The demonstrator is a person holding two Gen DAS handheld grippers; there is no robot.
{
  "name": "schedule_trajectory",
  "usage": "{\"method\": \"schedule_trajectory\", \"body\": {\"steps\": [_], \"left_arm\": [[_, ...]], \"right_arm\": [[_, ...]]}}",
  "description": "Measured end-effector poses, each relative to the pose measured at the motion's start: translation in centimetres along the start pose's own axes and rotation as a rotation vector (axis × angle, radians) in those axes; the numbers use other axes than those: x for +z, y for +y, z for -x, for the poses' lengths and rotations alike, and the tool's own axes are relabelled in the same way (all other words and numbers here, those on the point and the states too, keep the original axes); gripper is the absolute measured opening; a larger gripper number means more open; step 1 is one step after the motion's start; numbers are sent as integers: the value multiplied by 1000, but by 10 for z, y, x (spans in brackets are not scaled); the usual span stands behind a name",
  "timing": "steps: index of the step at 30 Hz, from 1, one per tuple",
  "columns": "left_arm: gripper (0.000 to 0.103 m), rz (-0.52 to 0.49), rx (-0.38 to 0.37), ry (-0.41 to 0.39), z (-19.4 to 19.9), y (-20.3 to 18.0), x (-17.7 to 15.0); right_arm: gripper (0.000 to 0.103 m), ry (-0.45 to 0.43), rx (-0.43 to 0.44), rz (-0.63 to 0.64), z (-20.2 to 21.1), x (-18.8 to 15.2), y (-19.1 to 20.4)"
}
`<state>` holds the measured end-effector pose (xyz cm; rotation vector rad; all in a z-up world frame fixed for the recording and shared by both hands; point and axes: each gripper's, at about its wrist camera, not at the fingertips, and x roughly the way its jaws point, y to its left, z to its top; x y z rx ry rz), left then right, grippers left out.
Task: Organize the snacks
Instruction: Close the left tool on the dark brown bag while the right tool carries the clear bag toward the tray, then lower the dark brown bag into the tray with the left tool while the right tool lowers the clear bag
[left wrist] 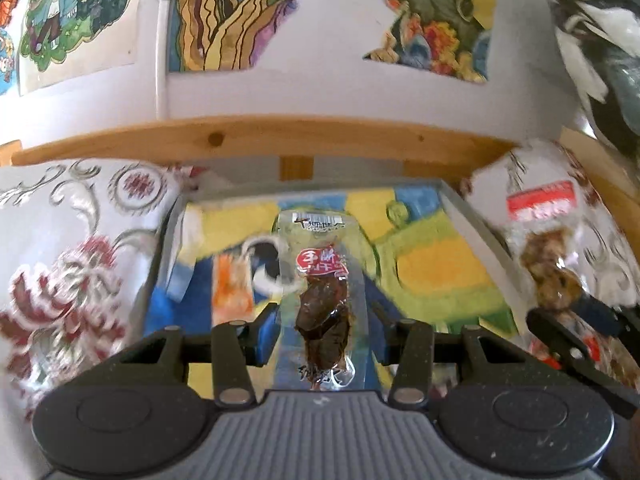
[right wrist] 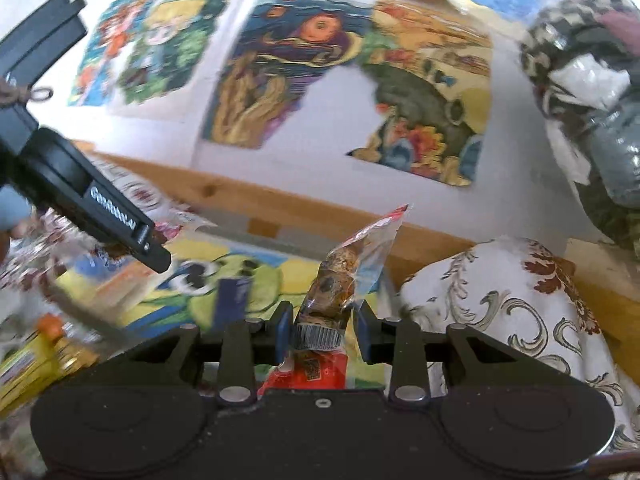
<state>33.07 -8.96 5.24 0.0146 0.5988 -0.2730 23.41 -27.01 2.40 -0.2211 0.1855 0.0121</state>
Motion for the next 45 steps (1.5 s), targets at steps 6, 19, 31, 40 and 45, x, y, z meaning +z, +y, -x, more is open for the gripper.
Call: {"method": "schedule_trajectory", "body": {"steps": [6,19,31,40,45], "left_arm": [[50,10,28,-31,-39,-4,3],[50,57,41,12,-78,6,-18],[51,44,44,6,-80,3,-25],[62,61,55,20,-77,2,-23],[75,89,54,4,-67,5,-21]], "right_arm": [[35,-40,7,-68,-38,2,-6],[35,75,111,-2,-86,-20,13],[37,117,124,13,-92,-23,18],[42,144,107,28,-91,-21,16],[55,140,92,23,-84,-18,10]]}}
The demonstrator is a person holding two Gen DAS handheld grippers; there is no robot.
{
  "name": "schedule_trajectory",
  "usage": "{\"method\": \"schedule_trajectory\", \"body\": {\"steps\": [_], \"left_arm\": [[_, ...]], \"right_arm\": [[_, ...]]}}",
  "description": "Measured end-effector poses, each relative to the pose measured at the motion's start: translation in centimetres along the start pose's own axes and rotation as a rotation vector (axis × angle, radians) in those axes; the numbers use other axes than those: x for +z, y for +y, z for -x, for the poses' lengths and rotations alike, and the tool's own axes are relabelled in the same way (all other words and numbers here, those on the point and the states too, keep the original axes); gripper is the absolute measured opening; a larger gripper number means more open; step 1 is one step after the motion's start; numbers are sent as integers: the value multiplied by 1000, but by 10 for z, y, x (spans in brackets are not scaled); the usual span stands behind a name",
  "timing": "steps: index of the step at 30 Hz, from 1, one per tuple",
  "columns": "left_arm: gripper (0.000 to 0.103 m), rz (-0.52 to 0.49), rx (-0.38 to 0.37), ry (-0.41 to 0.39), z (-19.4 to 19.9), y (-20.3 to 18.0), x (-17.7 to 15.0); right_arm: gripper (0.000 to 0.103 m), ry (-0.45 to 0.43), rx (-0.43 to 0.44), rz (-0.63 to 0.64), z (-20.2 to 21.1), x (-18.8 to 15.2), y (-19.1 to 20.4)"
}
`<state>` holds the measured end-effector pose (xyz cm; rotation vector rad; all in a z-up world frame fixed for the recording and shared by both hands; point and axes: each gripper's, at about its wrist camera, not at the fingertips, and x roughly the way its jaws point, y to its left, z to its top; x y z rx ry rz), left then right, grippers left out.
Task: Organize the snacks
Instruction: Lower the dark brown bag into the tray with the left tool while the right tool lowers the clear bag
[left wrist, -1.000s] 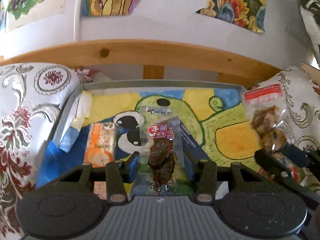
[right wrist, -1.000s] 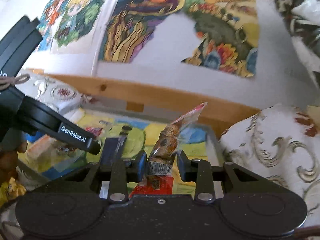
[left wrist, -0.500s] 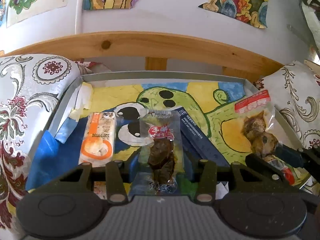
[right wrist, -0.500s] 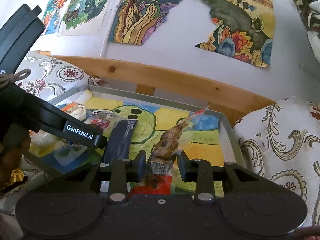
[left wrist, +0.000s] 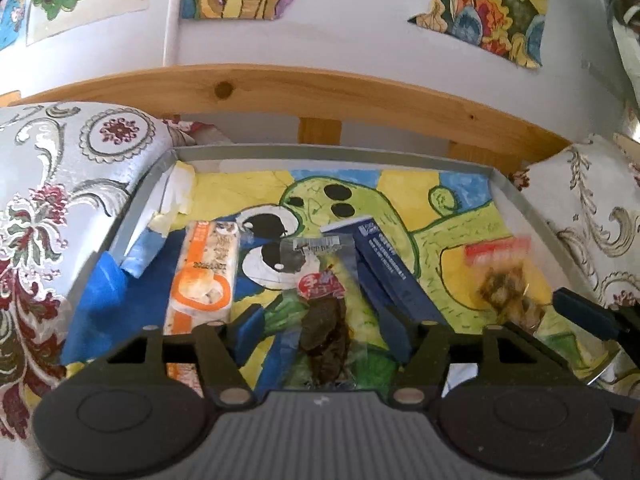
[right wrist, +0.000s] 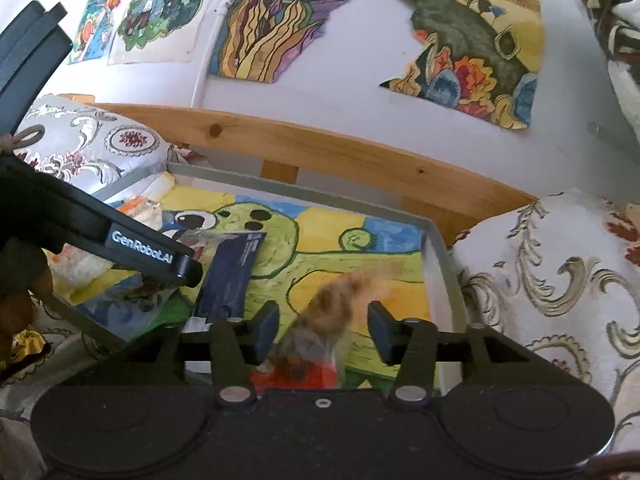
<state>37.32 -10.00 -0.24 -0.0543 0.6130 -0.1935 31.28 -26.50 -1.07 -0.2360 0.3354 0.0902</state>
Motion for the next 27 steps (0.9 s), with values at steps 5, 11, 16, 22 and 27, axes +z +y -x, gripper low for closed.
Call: {"method": "schedule_trajectory", "body": {"steps": [5,11,16,22,27], "left_arm": [[86,5,-2,-48,19,1,1],[97,26,-3,-94,48,8,4],[102,23,7,-131,78,12,6],[103,-20,25,-177,116,13,3],[103,9,34,-221,148,21,-6]], "right_arm": [[71,-28,-19,-8,16,9,-5],[82,-62,-39,-10,39,23,-8],[95,-93,-37,-17,63,33,-7],[102,-145,-35,-14,96,44,-4],[102,-174,-44,-17,125,51,0]]}}
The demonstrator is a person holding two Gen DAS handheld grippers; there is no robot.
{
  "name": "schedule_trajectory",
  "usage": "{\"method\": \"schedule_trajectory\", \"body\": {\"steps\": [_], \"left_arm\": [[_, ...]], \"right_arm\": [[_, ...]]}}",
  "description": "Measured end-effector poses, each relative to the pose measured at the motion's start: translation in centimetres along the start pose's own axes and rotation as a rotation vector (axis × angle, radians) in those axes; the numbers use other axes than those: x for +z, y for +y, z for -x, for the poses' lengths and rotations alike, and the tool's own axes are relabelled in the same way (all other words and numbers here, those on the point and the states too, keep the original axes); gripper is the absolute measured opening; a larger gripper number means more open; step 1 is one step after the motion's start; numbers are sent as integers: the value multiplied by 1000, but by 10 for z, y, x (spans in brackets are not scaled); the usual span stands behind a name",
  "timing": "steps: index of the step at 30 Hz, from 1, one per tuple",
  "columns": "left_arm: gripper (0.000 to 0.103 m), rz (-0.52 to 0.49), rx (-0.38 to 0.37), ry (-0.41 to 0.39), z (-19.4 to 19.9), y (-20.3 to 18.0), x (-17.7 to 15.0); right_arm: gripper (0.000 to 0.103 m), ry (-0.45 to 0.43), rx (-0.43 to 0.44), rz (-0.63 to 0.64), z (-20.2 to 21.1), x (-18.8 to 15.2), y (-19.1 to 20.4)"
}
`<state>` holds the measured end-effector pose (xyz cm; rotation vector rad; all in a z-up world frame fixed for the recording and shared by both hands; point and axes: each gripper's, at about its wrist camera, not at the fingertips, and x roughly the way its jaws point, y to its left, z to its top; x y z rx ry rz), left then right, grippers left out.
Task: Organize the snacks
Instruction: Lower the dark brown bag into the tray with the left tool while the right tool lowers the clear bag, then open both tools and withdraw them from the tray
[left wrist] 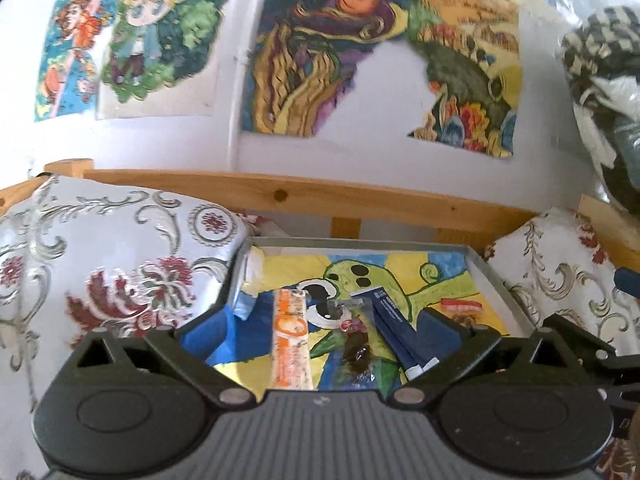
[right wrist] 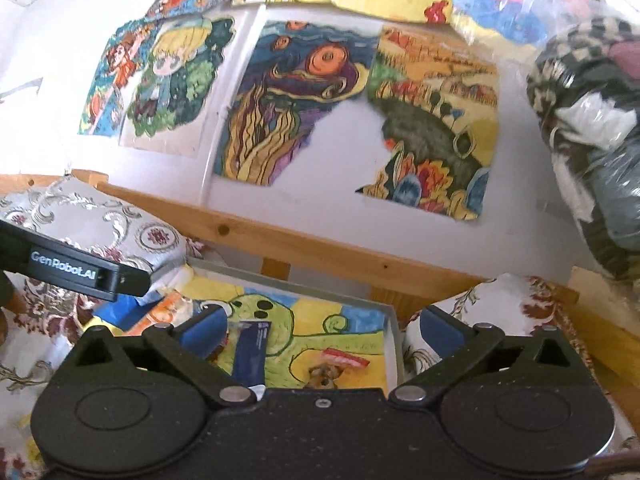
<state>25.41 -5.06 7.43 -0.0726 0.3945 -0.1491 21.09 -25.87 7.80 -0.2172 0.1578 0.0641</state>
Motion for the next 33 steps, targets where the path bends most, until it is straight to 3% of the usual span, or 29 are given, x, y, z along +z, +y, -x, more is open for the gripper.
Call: {"method": "schedule_trajectory", "body": {"steps": [14,33], "left_arm": [[103,-4,32,-10,77,20,-22],[103,-8,82,72,125,36,-80]], "right_arm": [[102,-20,22,-10,71,4,17],[102,103,57,-81,131,-28,32]]}}
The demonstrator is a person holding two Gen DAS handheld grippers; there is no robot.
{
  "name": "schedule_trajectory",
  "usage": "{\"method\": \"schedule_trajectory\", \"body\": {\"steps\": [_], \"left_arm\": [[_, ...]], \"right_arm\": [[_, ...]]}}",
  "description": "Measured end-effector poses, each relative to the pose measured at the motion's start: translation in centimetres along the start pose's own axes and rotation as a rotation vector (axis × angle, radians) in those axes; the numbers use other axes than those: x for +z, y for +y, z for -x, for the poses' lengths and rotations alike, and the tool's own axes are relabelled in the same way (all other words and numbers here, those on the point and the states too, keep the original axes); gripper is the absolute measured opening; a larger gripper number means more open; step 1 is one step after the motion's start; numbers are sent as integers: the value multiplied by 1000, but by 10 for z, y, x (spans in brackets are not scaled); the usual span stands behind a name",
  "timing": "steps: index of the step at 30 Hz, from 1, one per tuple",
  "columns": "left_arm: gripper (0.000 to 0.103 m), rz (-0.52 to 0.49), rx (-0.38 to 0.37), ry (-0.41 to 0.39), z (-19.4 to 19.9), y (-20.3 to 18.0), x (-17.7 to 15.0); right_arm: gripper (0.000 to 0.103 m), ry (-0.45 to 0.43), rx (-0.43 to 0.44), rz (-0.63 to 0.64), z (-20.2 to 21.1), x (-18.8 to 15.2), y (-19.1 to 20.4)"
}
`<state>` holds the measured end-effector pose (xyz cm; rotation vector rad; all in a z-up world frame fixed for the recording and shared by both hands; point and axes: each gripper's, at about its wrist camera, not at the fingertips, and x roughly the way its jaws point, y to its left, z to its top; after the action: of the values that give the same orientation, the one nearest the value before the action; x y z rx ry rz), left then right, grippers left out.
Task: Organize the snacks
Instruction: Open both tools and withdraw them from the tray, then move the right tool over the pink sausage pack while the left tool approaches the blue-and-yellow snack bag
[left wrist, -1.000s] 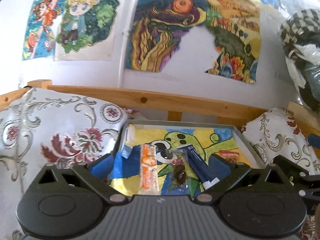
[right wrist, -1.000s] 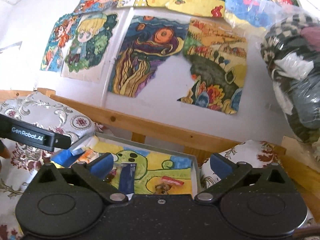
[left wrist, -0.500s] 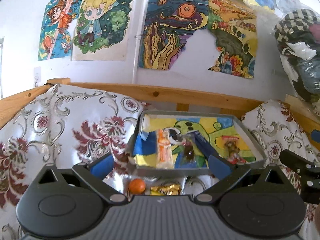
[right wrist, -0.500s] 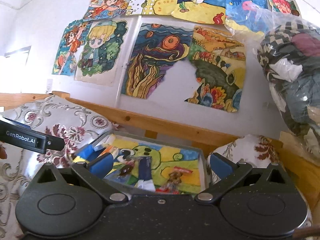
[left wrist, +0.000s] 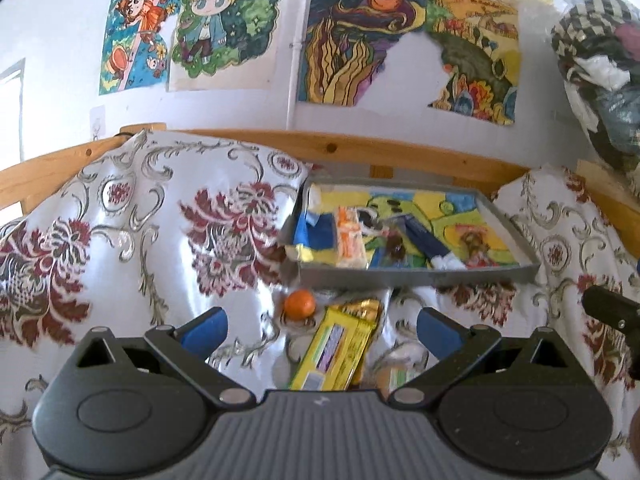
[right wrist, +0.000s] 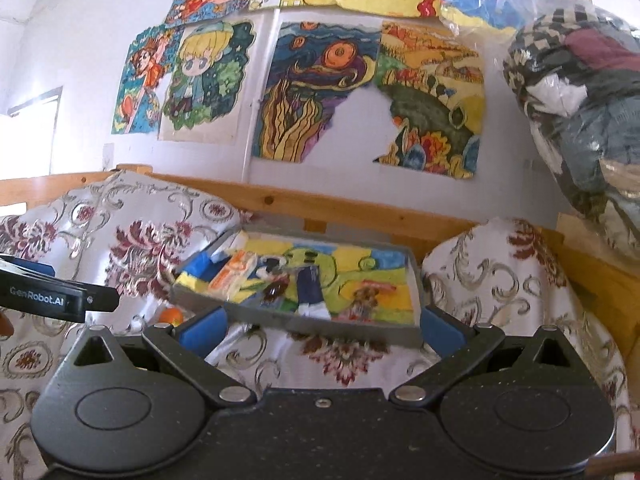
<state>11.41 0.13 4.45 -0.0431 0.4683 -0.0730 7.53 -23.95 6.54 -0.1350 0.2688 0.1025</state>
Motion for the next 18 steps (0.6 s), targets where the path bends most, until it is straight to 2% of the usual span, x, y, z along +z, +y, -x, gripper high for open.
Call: {"method": "schedule_trajectory", "body": {"steps": [7,18], "left_arm": [[103,-9,6,64,0,1,-20],[103,-28,10,159,-2,0,-44]], "right_arm": [[102,95,36,26,6,-23,7],[102,246,87,58,-12,-50,13]]}}
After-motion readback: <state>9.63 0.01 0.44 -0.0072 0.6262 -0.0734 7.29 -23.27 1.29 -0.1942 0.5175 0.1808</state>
